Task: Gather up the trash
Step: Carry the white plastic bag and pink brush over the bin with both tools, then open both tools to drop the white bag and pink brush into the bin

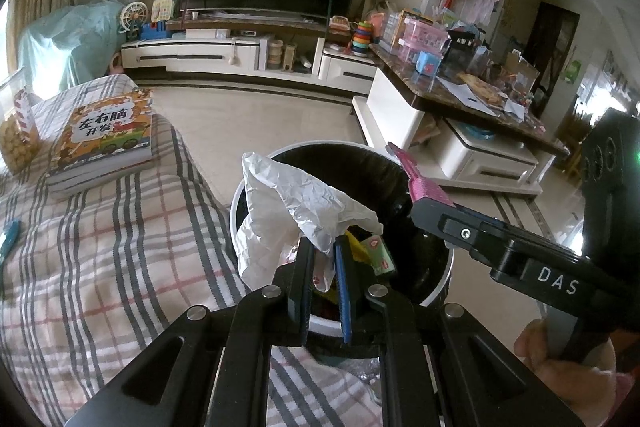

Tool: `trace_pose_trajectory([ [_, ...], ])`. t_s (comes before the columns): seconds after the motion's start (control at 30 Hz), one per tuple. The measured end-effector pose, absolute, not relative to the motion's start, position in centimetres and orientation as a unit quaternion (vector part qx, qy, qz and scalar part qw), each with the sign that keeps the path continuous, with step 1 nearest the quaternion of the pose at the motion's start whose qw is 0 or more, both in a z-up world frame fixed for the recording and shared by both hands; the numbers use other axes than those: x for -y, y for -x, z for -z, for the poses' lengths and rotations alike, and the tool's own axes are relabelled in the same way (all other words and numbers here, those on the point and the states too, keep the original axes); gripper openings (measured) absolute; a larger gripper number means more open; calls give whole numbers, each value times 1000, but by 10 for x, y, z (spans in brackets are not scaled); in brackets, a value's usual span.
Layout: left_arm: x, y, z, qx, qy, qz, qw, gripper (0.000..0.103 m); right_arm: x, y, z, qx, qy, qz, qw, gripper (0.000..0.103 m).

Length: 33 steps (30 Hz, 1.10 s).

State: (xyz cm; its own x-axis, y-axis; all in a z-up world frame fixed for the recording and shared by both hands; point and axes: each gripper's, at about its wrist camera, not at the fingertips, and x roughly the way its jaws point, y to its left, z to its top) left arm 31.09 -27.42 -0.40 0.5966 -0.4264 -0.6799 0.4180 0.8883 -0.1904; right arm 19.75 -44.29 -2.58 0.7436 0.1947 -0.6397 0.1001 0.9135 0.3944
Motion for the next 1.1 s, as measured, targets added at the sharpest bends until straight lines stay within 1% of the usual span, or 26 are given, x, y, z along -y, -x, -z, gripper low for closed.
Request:
trace_pose_trajectory([
  [1.1,289,-323,7,-391,-1,232,891,10,452,-210,37,-373,-209,-20,904,48],
])
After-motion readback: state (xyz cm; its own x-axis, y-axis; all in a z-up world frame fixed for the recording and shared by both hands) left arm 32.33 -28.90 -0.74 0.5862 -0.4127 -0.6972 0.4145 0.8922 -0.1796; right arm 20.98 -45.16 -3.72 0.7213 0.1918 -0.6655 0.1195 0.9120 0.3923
